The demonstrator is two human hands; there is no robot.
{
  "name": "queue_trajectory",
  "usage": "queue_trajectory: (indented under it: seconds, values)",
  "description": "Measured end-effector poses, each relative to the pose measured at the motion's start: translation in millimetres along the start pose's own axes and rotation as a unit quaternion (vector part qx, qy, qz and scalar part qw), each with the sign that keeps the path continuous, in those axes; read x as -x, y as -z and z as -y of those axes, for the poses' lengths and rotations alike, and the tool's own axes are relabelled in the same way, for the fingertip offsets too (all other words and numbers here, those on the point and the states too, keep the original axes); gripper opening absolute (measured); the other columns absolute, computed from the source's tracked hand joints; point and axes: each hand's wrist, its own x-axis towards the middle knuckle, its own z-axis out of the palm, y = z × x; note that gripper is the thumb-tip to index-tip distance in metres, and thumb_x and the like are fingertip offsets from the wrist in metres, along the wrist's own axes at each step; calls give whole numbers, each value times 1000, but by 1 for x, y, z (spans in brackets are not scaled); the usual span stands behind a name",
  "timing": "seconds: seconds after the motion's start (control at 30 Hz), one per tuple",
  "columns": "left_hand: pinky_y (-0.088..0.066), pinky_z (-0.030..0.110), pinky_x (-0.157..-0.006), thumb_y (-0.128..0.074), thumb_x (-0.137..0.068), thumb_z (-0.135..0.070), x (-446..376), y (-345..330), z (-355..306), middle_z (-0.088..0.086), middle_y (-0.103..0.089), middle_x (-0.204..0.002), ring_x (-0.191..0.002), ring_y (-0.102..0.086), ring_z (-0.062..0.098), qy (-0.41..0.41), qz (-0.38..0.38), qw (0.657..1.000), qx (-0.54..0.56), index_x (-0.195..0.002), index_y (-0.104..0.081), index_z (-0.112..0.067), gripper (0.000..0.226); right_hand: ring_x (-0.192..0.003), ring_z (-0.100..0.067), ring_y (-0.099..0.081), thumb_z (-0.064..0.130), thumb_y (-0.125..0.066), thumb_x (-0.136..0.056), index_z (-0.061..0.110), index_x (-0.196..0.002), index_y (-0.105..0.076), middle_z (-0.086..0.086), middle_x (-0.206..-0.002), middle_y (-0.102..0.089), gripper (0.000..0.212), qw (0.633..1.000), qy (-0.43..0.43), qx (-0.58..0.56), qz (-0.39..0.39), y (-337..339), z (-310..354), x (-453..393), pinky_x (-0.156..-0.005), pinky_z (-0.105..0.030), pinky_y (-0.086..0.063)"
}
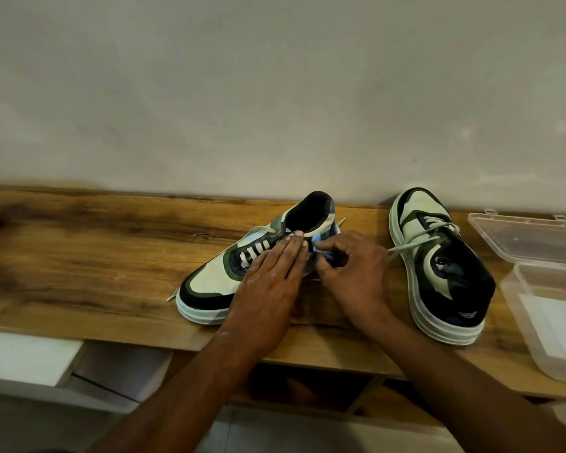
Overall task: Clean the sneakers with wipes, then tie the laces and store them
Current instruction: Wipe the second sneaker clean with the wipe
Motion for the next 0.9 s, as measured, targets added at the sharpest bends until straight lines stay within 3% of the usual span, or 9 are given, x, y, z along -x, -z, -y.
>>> queue_trajectory:
  seconds: [0.1, 0.17, 0.27, 0.33, 0.5, 0.7, 0.9]
  values:
    - [10, 31, -122, -61, -97, -18, 1, -1, 0, 1, 21, -171, -158, 14, 18, 1, 18, 1000, 6, -158, 20, -20, 102, -78, -5, -68, 4, -85, -74, 16, -96, -81, 5, -91, -74, 25, 1000, -13, 0, -2, 3, -4, -6, -73, -23, -60]
    - [11, 31, -123, -60, -98, -17, 0, 2, -1, 0, 27, -169, -158, 18, 17, 3, 24, 1000, 4, -161, 20, -19, 101, -77, -8, -70, 6, -84, -76, 17, -93, -81, 4, -88, -75, 20, 997, -66, -16, -35, 9, -16, -17, -73, -26, -61]
    - [9, 32, -126, -57, -99, -15, 2, 1, -1, -1, 29, -168, -157, 20, 16, 6, 32, 999, 3, -162, 20, -20, 99, -75, -3, -71, 9, -82, -79, 18, -92, -82, 7, -85, -75, 16, 991, -115, -33, -67, 15, -25, -29, -72, -21, -60]
    - [9, 33, -126, -57, -100, -18, 2, 1, 0, -1, 29, -168, -157, 19, 16, 3, 33, 999, -3, -162, 19, -20, 98, -76, -1, -69, 8, -83, -79, 17, -93, -82, 7, -87, -75, 17, 994, -89, -38, -55, 11, -17, -25, -72, -16, -59]
    - [12, 30, -122, -58, -98, -17, 1, -1, 1, 1, 17, -172, -159, 11, 17, 7, 21, 1000, 14, -162, 10, -20, 93, -74, -4, -64, 4, -82, -75, 16, -90, -80, 5, -86, -71, 19, 999, 38, -2, 33, -4, 9, 1, -68, -21, -57]
    - [15, 30, -119, -47, -104, -24, 2, 9, -2, -1, 32, -167, -157, 20, 16, 14, 53, 998, 3, -162, 18, -20, 88, -75, -9, -69, 5, -83, -77, 15, -91, -81, 2, -87, -74, 18, 996, -76, -4, -52, 10, -18, -29, -74, -36, -63]
    - [15, 28, -118, -48, -103, -15, 4, 7, 0, -2, 23, -170, -158, 15, 15, 11, 42, 999, 27, -163, 11, -22, 84, -74, -4, -65, 4, -84, -75, 16, -88, -78, 5, -86, -72, 19, 1000, 21, 9, 13, 1, 8, -1, -67, -25, -60]
